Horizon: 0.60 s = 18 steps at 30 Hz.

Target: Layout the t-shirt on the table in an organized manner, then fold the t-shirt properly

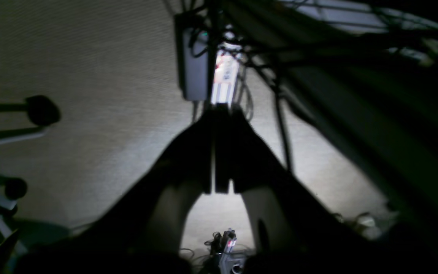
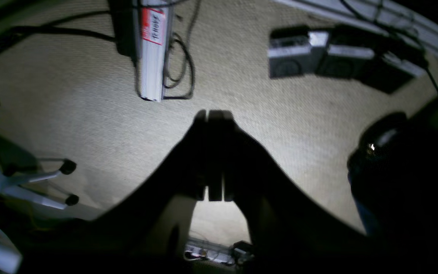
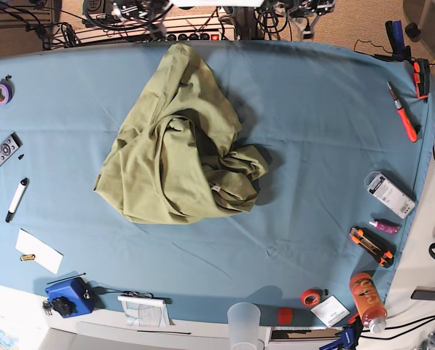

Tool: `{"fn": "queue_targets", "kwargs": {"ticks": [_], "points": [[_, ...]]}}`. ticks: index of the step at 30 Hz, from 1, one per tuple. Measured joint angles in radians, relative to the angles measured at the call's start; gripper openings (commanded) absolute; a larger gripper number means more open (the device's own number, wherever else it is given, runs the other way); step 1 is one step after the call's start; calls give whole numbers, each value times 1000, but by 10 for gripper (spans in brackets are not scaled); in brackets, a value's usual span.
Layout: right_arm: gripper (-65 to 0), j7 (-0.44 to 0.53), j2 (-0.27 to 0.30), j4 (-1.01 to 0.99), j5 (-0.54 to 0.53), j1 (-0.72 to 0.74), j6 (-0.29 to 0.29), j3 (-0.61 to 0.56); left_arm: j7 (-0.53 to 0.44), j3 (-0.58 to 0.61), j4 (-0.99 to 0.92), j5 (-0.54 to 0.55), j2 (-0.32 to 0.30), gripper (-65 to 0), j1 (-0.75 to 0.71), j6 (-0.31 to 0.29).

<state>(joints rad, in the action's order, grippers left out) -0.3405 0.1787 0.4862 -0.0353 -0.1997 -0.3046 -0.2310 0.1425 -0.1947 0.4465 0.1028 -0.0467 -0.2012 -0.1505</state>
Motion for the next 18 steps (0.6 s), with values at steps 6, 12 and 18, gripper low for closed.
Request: {"fn": "queue_targets", "kwargs": {"ticks": [6, 12, 18], "points": [[-650, 0, 45, 0, 0, 3, 0, 1, 0, 0, 59, 3, -31, -650, -44, 0], [-650, -40, 80, 5, -42, -6, -3, 1, 18, 0, 111, 2, -37, -650, -99, -2], [-650, -79, 143, 187, -145, -135, -3, 0, 33, 3, 263, 2, -61, -650, -209, -5]]}}
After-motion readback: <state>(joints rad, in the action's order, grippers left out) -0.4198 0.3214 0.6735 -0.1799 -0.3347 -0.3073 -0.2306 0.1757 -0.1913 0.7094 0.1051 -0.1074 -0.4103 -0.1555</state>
